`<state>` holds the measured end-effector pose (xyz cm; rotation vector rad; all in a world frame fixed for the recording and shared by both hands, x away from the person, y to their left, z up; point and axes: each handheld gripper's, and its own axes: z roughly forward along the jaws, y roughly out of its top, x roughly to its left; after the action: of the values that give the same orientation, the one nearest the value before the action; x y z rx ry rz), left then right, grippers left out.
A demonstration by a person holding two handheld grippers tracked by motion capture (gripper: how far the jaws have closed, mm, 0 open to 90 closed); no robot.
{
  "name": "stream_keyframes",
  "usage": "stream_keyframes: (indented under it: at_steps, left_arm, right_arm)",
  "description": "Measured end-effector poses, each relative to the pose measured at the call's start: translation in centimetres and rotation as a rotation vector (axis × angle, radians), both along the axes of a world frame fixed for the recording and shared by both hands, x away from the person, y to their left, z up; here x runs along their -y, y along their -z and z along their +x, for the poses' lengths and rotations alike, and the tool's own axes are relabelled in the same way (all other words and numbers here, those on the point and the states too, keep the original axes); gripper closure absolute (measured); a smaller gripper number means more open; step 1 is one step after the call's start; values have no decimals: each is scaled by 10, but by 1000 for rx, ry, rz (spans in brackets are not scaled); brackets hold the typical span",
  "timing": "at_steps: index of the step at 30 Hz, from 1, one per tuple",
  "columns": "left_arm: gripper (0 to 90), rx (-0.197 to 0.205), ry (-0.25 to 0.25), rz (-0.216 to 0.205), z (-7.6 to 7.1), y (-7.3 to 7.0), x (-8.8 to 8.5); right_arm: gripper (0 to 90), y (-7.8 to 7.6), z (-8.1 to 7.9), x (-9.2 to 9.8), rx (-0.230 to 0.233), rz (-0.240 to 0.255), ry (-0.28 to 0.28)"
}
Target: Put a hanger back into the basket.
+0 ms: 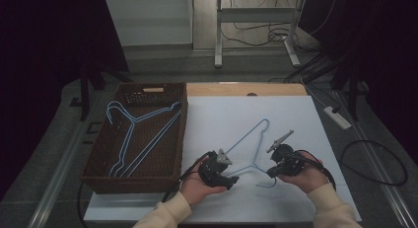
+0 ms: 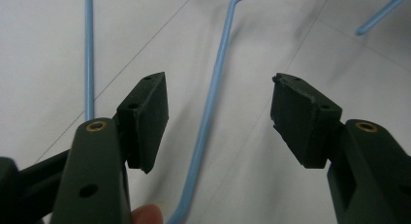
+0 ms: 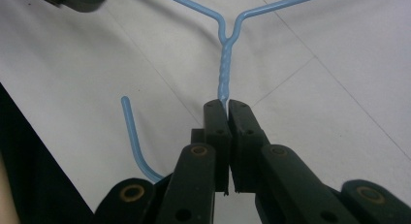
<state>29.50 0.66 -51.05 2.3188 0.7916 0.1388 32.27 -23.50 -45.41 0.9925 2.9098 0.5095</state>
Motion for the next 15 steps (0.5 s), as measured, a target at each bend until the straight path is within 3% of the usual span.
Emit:
stream_keyframes:
  at_steps: [10, 15]
  left_arm:
    - [562, -40, 19, 14, 8, 8, 4]
    - [733, -54, 28, 29, 9, 11, 5]
  right_arm:
    - [877, -6, -1, -5, 7, -2, -15]
    - [877, -10, -1, -5, 10, 14, -12]
